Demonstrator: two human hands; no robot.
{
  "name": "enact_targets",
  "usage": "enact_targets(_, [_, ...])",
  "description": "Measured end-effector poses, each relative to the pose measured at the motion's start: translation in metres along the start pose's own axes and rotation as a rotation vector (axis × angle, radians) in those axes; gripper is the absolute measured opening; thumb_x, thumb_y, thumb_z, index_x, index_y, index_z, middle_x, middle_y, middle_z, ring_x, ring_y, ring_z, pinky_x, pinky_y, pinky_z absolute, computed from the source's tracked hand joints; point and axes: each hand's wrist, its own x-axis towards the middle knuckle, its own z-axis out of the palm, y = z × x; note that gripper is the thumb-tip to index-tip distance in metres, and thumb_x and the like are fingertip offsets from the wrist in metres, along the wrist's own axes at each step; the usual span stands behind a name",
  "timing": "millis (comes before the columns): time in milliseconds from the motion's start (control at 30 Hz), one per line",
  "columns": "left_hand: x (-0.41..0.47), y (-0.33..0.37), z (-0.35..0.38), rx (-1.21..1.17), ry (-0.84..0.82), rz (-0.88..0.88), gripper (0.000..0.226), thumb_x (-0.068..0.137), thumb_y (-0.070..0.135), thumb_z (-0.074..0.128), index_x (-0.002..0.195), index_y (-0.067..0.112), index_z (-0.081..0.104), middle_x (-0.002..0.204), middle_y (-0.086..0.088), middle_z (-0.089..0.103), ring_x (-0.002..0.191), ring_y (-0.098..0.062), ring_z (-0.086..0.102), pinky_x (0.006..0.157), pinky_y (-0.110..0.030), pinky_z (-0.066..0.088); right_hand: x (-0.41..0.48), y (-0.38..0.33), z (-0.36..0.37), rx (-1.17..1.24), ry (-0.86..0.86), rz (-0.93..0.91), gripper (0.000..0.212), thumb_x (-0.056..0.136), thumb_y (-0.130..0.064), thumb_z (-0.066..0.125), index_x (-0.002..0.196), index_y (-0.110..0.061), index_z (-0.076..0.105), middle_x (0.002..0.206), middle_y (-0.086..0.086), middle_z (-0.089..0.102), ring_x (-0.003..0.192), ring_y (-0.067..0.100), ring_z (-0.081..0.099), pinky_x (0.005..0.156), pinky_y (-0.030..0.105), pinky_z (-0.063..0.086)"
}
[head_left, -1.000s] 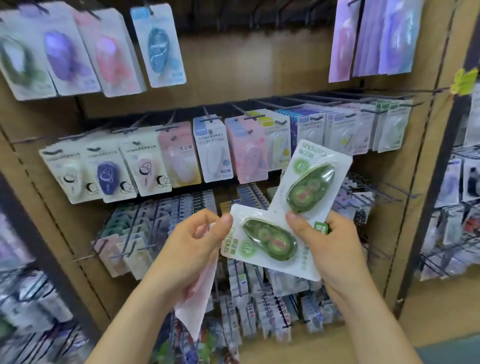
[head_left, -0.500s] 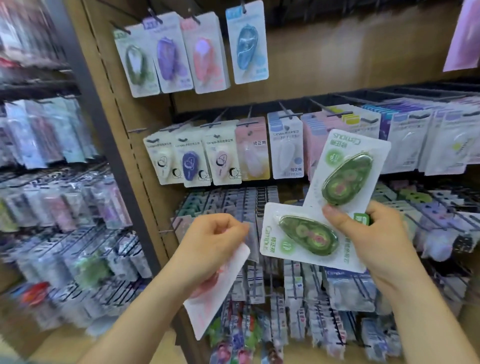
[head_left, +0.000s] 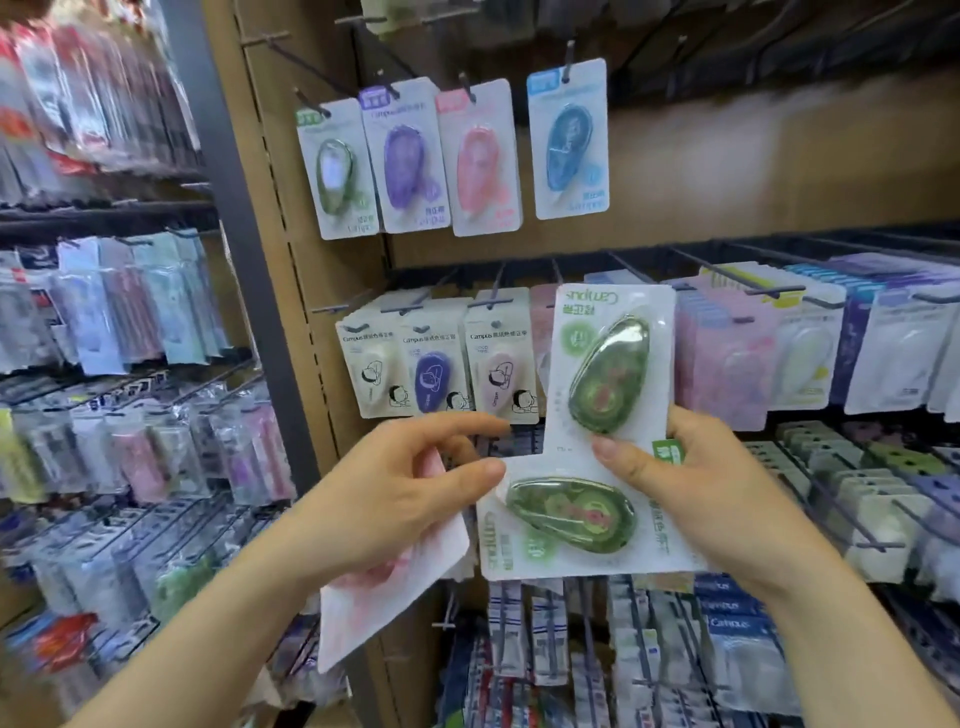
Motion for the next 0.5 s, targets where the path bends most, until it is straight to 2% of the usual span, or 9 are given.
enact_targets(67, [0.01,0.006,-0.022,0.084,0.057,0.015,0.037,0.077,0.051,0.059,0.109,0.037,0.07,0.072,0.016,0.065,0.051,0.003,0.054,0.056,-0.012,0.041,0.011,-0.009,0.012,-0.119,-0.064,-0.037,0.021,0.083,-0.028,0.067,0.102,-0.024,0.073,0.099,-0.015,0.075,0.095,0.003,0.07,0.08,0.02,0.056])
enact_targets(133, [0.023,0.009,-0.043,0.128,0.072,0.032,0.033,0.079,0.054,0.059,0.102,0.035,0.073,0.071,0.016,0.068,0.049,0.002,0.057,0.056,-0.02,0.049,0.022,-0.019,0.023,-0.215,-0.154,-0.059,0.019,0.085,-0.027,0.067,0.103,-0.027,0.073,0.1,-0.02,0.074,0.096,-0.002,0.068,0.078,0.014,0.053])
enact_targets(167, [0.031,0.009,-0.052,0.135,0.068,0.037,0.029,0.081,0.056,0.059,0.095,0.036,0.075,0.073,0.012,0.07,0.053,-0.007,0.062,0.06,-0.03,0.054,0.028,-0.024,0.029,-0.268,-0.192,-0.067,0.022,0.084,-0.03,0.068,0.105,-0.028,0.073,0.102,-0.02,0.074,0.097,-0.003,0.068,0.08,0.016,0.054])
enact_targets(200, [0.038,0.008,-0.06,0.113,0.069,0.028,0.022,0.085,0.054,0.06,0.086,0.038,0.075,0.072,0.01,0.071,0.058,-0.016,0.064,0.062,-0.034,0.054,0.034,-0.028,0.034,-0.317,-0.222,-0.071,0.026,0.082,-0.035,0.068,0.107,-0.029,0.072,0.103,-0.02,0.073,0.099,-0.002,0.067,0.084,0.02,0.054])
enact_targets(267, [0.047,0.004,-0.072,-0.029,0.051,0.017,0.02,0.089,0.046,0.066,0.077,0.031,0.075,0.075,0.009,0.068,0.066,-0.016,0.058,0.068,-0.031,0.043,0.047,-0.038,0.043,-0.362,-0.268,-0.066,0.029,0.08,-0.038,0.069,0.106,-0.029,0.073,0.104,-0.018,0.073,0.1,0.0,0.067,0.087,0.026,0.055])
enact_targets(333, [0.053,-0.001,-0.081,-0.186,0.031,-0.019,0.025,0.085,0.039,0.068,0.084,0.015,0.075,0.087,-0.004,0.069,0.073,-0.022,0.054,0.072,-0.037,0.037,0.059,-0.047,0.051,-0.373,-0.295,-0.065,0.019,0.082,-0.032,0.073,0.1,-0.028,0.075,0.1,-0.017,0.075,0.097,0.0,0.068,0.085,0.024,0.054])
enact_targets(433, [0.061,-0.004,-0.096,-0.302,0.061,-0.027,0.023,0.091,0.022,0.065,0.092,0.002,0.075,0.097,-0.016,0.075,0.088,-0.036,0.067,0.086,-0.052,0.049,0.075,-0.059,0.059,-0.371,-0.281,-0.061,0.01,0.08,-0.028,0.077,0.089,-0.031,0.079,0.093,-0.018,0.076,0.091,-0.002,0.069,0.078,0.016,0.052])
enact_targets(500, [0.066,-0.005,-0.108,-0.335,0.104,-0.015,0.037,0.087,0.031,0.069,0.096,-0.004,0.071,0.096,-0.024,0.072,0.086,-0.04,0.065,0.085,-0.053,0.049,0.084,-0.064,0.061,-0.359,-0.265,-0.056,0.009,0.079,-0.027,0.077,0.087,-0.03,0.08,0.092,-0.018,0.076,0.09,-0.003,0.07,0.076,0.014,0.052])
